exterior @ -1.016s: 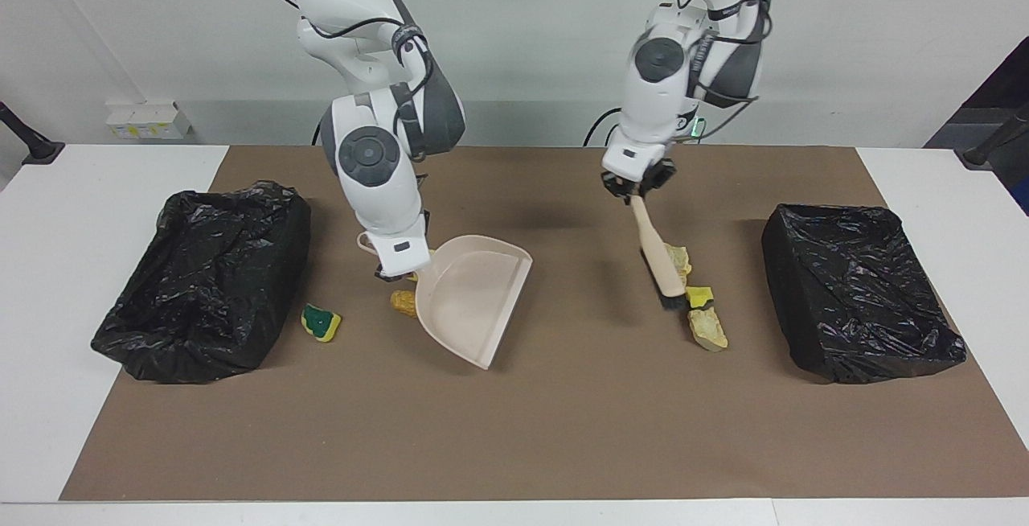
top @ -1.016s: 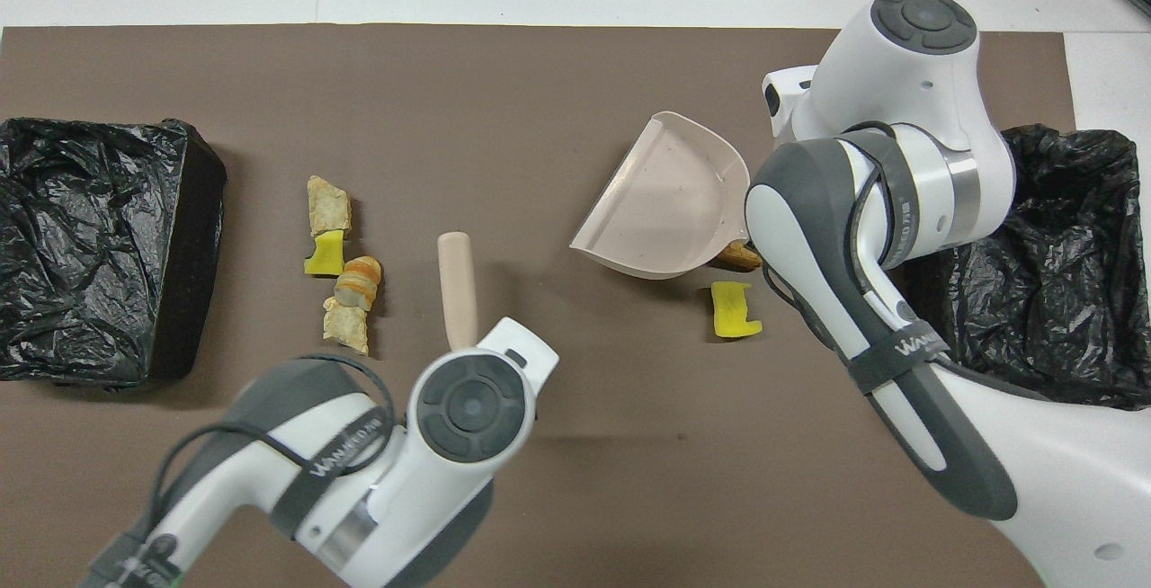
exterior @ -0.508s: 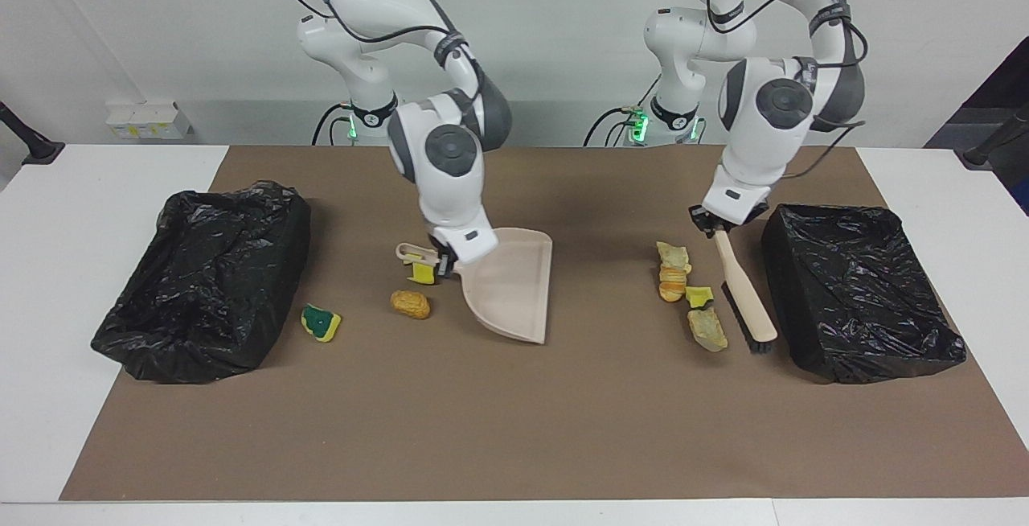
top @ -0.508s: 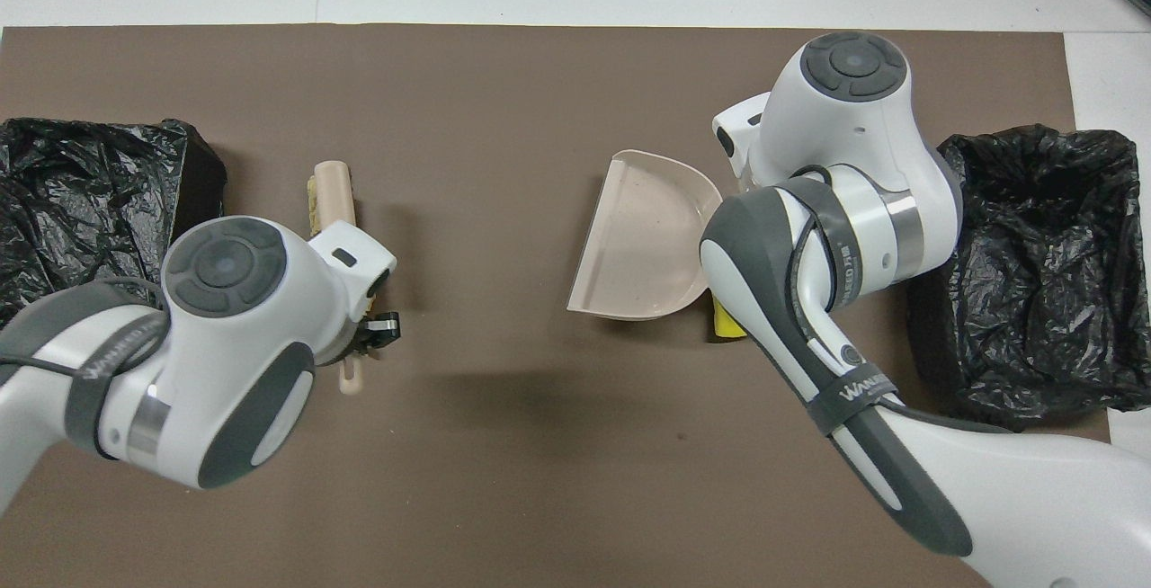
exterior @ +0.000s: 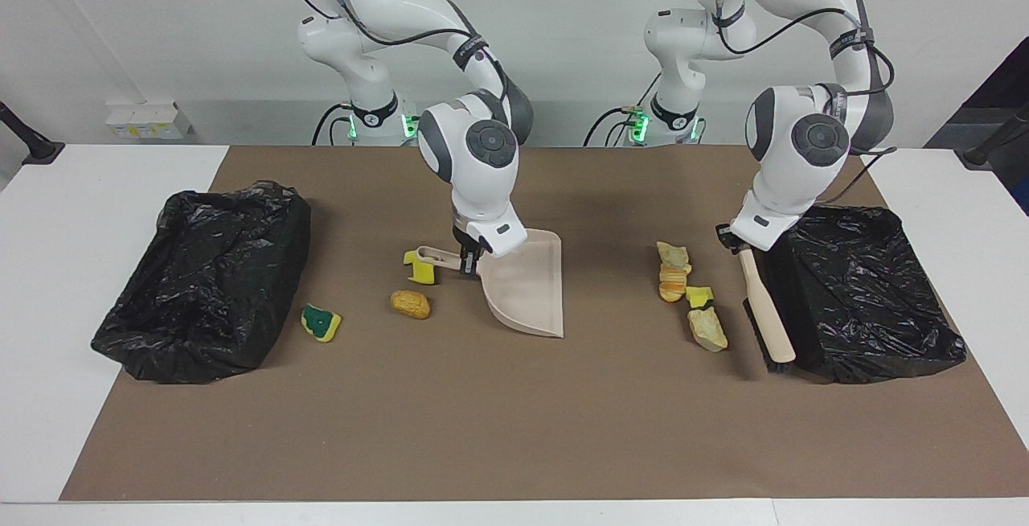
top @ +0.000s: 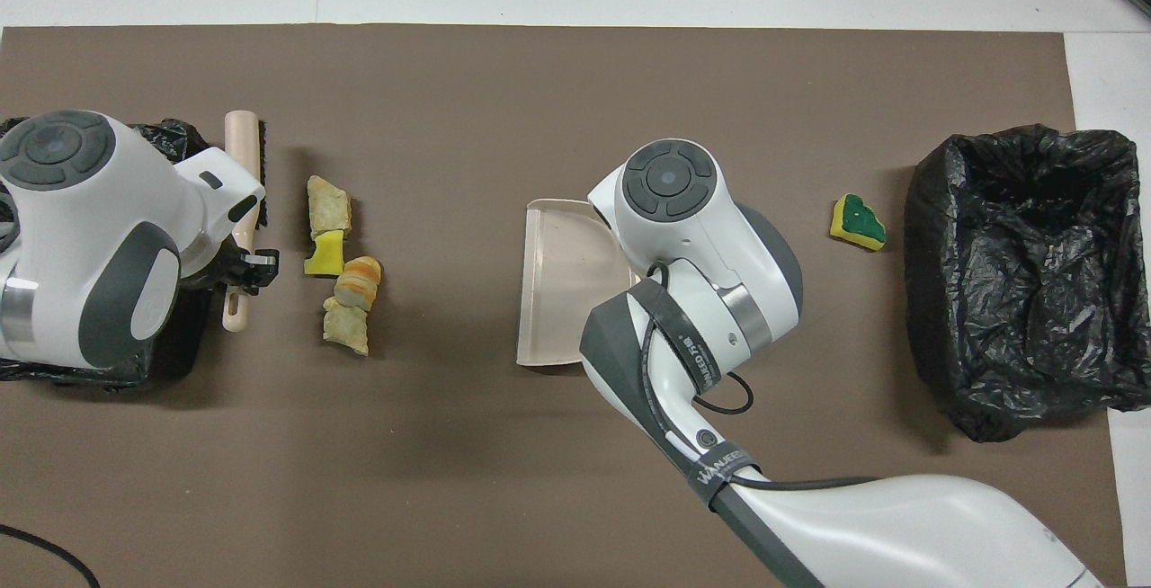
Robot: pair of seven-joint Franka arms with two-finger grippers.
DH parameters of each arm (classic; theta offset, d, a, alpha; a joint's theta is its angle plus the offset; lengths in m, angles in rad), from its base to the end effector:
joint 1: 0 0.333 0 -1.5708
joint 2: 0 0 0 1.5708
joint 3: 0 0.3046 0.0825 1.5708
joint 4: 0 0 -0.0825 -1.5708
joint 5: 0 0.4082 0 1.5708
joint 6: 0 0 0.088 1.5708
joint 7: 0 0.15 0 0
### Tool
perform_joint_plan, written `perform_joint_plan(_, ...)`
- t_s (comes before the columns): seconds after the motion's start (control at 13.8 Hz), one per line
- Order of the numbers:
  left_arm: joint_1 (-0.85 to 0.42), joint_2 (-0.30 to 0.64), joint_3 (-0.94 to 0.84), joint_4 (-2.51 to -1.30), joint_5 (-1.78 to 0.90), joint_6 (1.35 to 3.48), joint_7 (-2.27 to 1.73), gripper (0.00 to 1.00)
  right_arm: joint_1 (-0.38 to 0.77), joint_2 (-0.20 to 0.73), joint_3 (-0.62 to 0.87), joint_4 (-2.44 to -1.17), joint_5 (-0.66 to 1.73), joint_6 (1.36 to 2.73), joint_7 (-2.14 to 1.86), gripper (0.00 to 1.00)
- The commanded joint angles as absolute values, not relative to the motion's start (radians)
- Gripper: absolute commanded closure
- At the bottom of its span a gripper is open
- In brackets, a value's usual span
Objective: Sweep and dump trash in bin
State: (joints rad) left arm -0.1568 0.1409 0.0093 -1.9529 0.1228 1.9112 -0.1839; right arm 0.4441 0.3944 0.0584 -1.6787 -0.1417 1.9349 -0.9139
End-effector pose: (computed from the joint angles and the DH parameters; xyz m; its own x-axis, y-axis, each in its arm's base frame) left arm 0.5747 -0.0716 0.3278 0.9869 -0.0037 -0.1611 -0.0264 -0.9899 -0.1392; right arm 0.5848 0.3014 0.2986 0.0922 0.9819 -0.1654 0.9937 -0.1014 -0.0481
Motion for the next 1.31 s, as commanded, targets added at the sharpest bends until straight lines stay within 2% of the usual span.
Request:
perform_joint_plan(0.0,-0.155,0.137,-0.003,-1.989,0.144,1.914,-0.176,1.00,0.457,0.374,0.066,-1.727,-0.178,1.979,-0.905,1.00)
perform_joint_plan(0.29,-0.204,0.117,-0.012,-2.031,0.111,1.916,-0.178,1.00,0.456,0.371,0.066,-1.735,-0.181,1.985,-0.894,1.00)
perform_joint_plan(0.8,-0.394,0.094,-0.011,-2.051,-0.066,1.963,-0.199,1.00,0.456,0.368,0.066,-1.744,-0.181,1.994,-0.874,1.00)
perform_joint_plan(1.02,-0.403,0.094,-0.009,-2.014,-0.066,1.933,-0.239,1.00,0.456,0.368,0.066,-1.761,-0.181,2.014,-0.865,1.00)
perform_joint_plan(1.23,-0.382,0.019,0.001,-2.006,-0.066,1.869,-0.261,1.00,0.456,0.368,0.066,-1.763,-0.181,2.017,-0.864,1.00)
